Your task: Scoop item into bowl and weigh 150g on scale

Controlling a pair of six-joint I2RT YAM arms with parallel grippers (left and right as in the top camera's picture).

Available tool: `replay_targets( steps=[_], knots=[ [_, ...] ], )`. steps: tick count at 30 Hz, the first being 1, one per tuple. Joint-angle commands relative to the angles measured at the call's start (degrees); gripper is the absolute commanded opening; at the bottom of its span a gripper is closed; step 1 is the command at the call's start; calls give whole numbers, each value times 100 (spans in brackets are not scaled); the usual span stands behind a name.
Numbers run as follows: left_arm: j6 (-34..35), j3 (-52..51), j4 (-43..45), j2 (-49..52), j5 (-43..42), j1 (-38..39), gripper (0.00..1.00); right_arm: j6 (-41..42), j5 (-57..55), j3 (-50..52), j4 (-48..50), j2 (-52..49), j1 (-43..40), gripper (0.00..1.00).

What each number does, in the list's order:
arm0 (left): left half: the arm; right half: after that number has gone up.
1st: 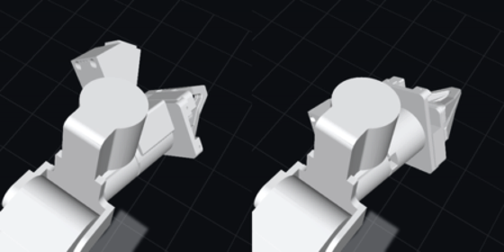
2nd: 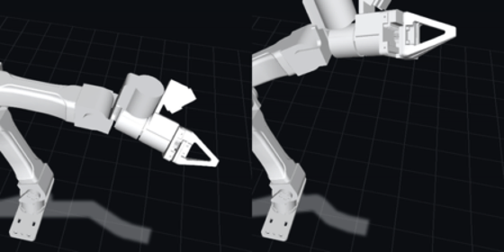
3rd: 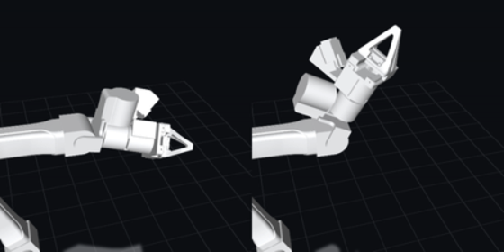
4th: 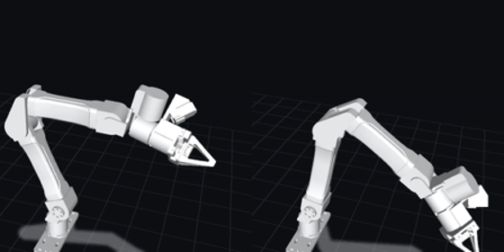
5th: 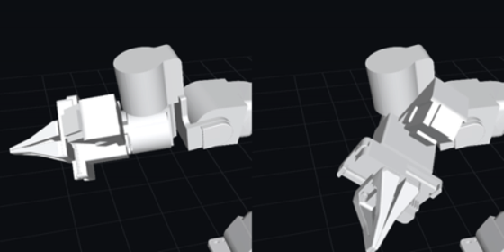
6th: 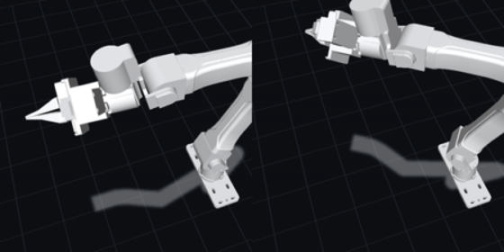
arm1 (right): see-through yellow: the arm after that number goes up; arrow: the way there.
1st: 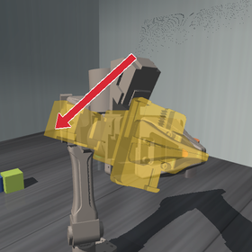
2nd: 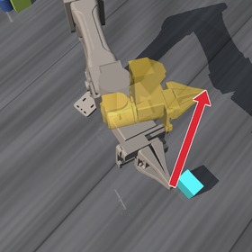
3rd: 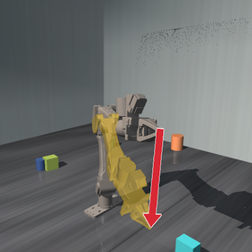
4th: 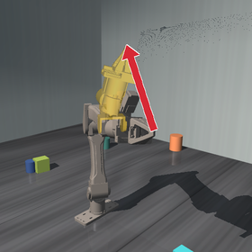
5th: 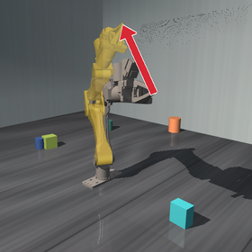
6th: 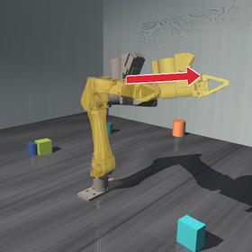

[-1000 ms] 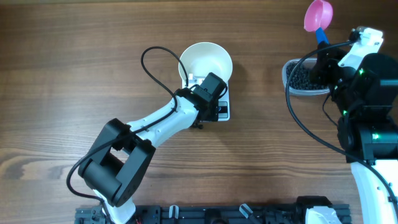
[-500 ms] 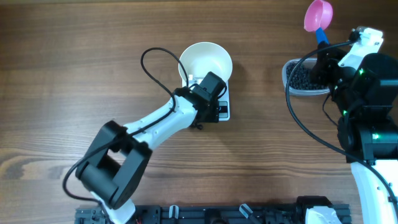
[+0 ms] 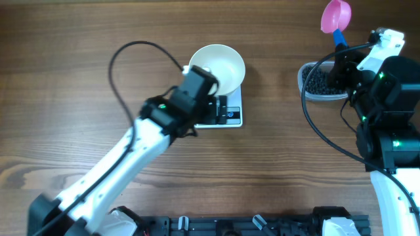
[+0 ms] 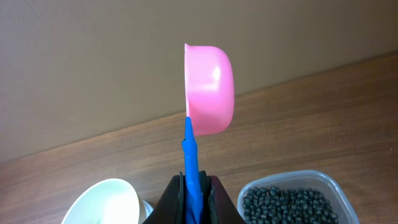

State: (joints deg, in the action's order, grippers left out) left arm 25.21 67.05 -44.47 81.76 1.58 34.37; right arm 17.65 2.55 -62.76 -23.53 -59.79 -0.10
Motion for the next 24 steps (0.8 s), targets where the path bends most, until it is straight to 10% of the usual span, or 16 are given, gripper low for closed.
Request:
replay_targets(
  steps=[1, 7, 10, 24],
  knots=[
    [-385, 81, -442, -385, -68, -374, 100, -101, -37, -142, 35, 0, -15, 4],
    [-973, 79, -1290, -450, -271, -1029, 86, -116, -46, -142, 37, 0, -15, 4],
    [-999, 76, -1445, -450, -444, -1187, 100, -116, -162, -142, 39, 0, -15, 4],
    [-981, 70, -1453, -450, -413, -1215, 100, -267, -299, -142, 708, 0, -15, 4]
  ],
)
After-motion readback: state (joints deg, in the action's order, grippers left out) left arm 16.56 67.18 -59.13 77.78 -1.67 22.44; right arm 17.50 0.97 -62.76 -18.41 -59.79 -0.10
